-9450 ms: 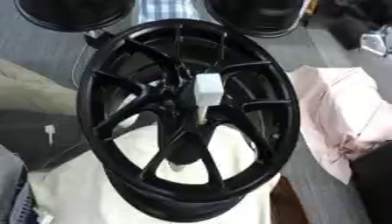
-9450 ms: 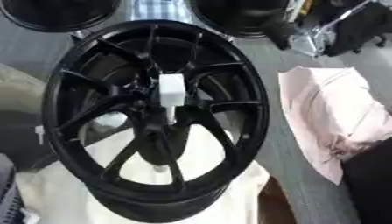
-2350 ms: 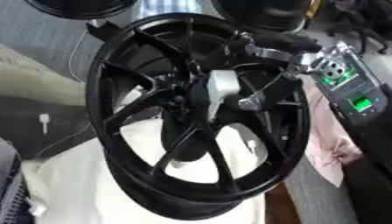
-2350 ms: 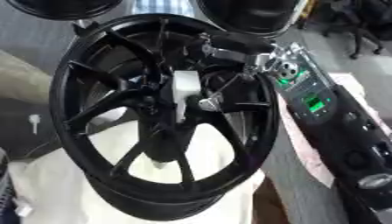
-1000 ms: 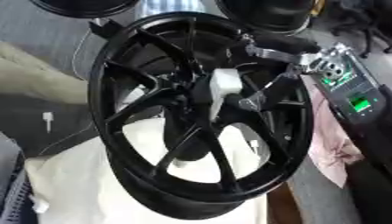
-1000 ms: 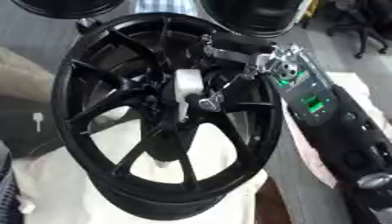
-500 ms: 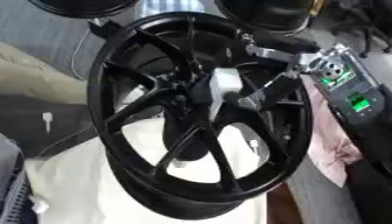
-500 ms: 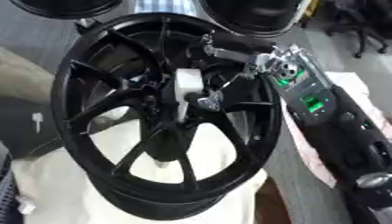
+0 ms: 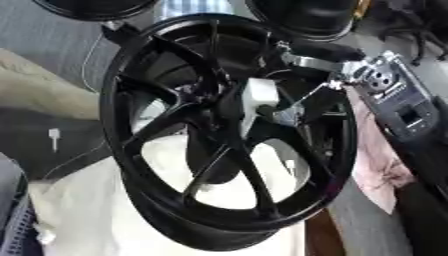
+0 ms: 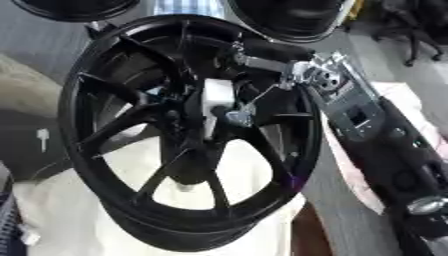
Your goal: Pull the pin out of the wheel hub.
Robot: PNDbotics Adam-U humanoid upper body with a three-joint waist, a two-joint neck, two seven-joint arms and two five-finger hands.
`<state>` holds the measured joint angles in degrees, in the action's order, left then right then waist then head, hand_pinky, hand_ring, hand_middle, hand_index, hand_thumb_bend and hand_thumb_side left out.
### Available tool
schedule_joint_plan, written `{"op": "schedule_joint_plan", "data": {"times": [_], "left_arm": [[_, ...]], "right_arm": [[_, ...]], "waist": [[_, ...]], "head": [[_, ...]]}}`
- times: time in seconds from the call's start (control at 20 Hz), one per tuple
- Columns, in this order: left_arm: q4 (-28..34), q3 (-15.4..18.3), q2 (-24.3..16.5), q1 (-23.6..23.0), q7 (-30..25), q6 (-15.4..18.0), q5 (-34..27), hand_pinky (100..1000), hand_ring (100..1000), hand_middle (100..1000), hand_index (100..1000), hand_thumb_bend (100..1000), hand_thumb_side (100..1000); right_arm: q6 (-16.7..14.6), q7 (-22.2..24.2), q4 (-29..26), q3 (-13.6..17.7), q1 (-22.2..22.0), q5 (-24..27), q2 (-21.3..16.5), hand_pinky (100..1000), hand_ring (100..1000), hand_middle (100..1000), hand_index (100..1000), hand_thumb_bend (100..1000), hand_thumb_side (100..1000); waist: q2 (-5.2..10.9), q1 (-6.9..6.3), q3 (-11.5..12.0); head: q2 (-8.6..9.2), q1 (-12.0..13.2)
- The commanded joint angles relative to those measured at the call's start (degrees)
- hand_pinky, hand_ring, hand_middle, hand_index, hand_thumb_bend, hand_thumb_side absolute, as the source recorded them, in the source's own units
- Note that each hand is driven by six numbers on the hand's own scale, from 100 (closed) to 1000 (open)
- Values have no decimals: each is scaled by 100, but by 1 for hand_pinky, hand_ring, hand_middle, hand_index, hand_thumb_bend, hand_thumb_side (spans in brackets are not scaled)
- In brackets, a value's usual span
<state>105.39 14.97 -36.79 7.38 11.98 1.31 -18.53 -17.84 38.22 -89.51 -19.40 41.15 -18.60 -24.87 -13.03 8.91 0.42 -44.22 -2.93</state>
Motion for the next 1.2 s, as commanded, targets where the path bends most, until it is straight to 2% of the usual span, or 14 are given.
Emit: {"op": "schedule_joint_plan", "data": {"times": [0.05,0.7,0.95,1.2], "left_arm": [[111,35,-179,20,-8,26,16,305,438,465,609,100,758],[122,36,-177,4,-32,23,32,303,435,462,605,100,756],[126,37,-174,0,-38,24,29,303,434,461,604,100,753],[131,35,-167,4,-46,23,15,302,433,460,603,100,751]], "right_arm": [[0,66,6,81,20,28,-69,824,814,419,812,103,365],[-11,1,20,122,-26,-25,-78,819,812,412,805,107,431],[-26,18,36,121,-49,-33,-84,815,805,391,796,101,407],[-3,69,53,118,-58,17,-90,788,771,365,742,100,388]], "waist": [[59,-66,-12],[56,-70,-40],[59,-75,-54],[67,-81,-65]], "head": [[11,2],[11,22],[11,25],[11,22]]}}
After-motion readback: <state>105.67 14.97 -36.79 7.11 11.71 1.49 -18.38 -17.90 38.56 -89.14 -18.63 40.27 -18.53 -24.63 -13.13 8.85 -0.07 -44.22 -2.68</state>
